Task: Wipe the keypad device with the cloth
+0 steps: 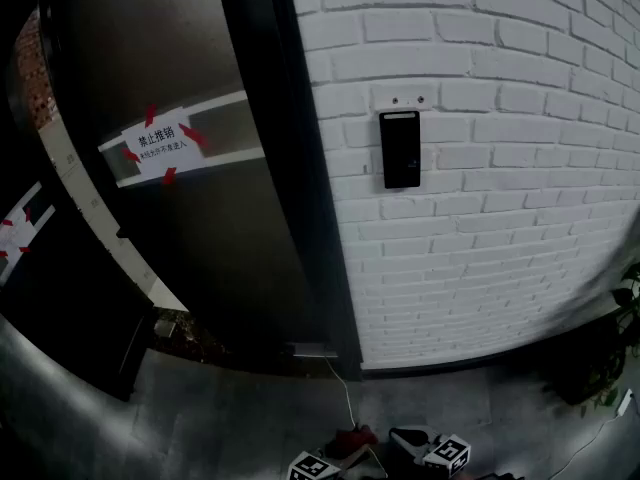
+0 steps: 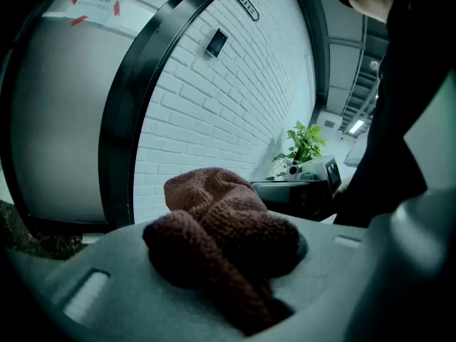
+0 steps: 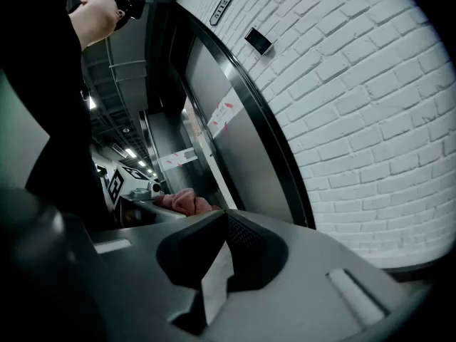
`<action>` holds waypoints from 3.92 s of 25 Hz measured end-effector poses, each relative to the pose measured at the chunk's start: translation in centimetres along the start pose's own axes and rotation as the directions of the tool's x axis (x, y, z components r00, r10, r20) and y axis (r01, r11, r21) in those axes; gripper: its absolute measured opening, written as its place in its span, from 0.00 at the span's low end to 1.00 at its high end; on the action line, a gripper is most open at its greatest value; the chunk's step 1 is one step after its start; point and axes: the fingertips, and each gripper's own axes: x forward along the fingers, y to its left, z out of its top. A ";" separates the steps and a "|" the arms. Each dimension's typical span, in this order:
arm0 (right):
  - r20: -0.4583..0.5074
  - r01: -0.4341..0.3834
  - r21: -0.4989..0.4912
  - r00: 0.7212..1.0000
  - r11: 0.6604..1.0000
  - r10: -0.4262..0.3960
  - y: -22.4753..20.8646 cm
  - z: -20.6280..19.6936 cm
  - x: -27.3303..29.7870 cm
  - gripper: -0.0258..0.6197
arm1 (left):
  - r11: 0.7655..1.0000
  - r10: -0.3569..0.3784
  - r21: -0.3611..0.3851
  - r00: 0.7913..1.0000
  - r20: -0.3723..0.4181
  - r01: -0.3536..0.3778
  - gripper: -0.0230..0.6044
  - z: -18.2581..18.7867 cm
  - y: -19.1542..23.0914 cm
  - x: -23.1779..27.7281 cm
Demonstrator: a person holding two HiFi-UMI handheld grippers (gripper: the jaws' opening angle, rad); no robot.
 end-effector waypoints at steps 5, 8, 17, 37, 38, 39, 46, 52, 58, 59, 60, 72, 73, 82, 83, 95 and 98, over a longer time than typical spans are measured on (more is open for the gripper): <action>0.037 0.027 -0.039 0.999 0.999 -0.026 -7.1 5.1 -0.2 0.04 | 0.998 -0.015 0.063 0.999 0.052 0.011 0.25 7.3 1.3 5.8; 0.056 0.017 -0.066 0.998 0.998 -0.013 -10.2 8.3 0.3 0.04 | 0.993 -0.033 0.115 0.997 0.067 0.025 0.25 10.7 1.9 8.4; 0.075 0.028 -0.115 0.997 0.993 -0.019 -16.6 13.7 2.0 0.04 | 0.971 -0.010 0.238 0.990 0.141 -0.024 0.25 20.0 6.9 10.8; 0.257 0.154 -0.001 0.955 0.988 -0.148 -18.9 17.4 3.7 0.04 | 0.116 0.160 0.870 0.874 0.459 -0.479 0.25 66.7 2.1 4.4; 0.267 0.165 0.008 0.950 0.986 -0.161 -19.3 17.4 3.2 0.04 | 0.090 0.182 0.869 0.866 0.466 -0.486 0.25 67.3 2.5 5.1; 0.275 0.176 0.019 0.945 0.984 -0.175 -19.7 17.3 2.7 0.04 | 0.074 0.194 0.868 0.861 0.470 -0.491 0.25 67.7 2.5 5.6; 0.276 0.216 0.066 0.934 0.974 -0.226 -21.9 16.3 0.7 0.04 | -0.059 0.225 0.908 0.881 0.417 -0.415 0.25 68.3 -1.2 9.9; 0.311 0.205 0.082 0.924 0.975 -0.220 -22.1 17.2 0.2 0.04 | -0.427 0.281 0.821 0.807 0.519 -0.379 0.25 65.0 -1.2 13.5; 0.289 0.216 0.097 0.928 0.972 -0.235 -22.6 16.0 -0.7 0.04 | -0.572 0.265 0.789 0.860 0.436 -0.224 0.25 56.0 1.5 18.4; 0.288 0.215 0.096 0.929 0.972 -0.234 -22.6 15.9 -0.7 0.04 | -0.571 0.271 0.795 0.866 0.420 -0.206 0.25 55.1 2.0 18.6; 0.285 0.217 0.093 0.929 0.972 -0.234 -22.7 15.8 -0.7 0.04 | -0.565 0.275 0.800 0.868 0.413 -0.202 0.25 54.5 2.5 18.5; 0.264 0.258 0.068 0.927 0.964 -0.267 -22.9 15.5 -2.3 0.04 | -0.145 0.266 0.825 0.782 0.564 -0.546 0.24 55.8 6.5 11.1; 0.267 0.260 0.068 0.926 0.963 -0.268 -23.0 15.7 -2.4 0.04 | -0.070 0.248 0.815 0.781 0.573 -0.576 0.24 56.5 6.2 10.7; 0.304 0.261 0.109 0.910 0.959 -0.282 -23.4 15.8 -3.3 0.04 | 0.045 0.188 0.840 0.831 0.524 -0.540 0.24 58.8 2.0 12.2; 0.299 0.265 0.111 0.910 0.958 -0.286 -23.6 15.6 -3.4 0.04 | -0.025 0.201 0.864 0.844 0.497 -0.503 0.24 57.7 1.8 13.3; 0.276 0.267 0.092 0.919 0.959 -0.282 -24.5 15.4 -3.5 0.04 | 0.239 0.113 0.671 0.706 0.699 -0.702 0.23 65.9 1.1 7.8; 0.279 0.243 0.081 0.926 0.967 -0.256 -23.9 16.0 -2.7 0.04 | 0.348 0.023 0.609 0.655 0.755 -0.713 0.23 69.0 -0.2 6.1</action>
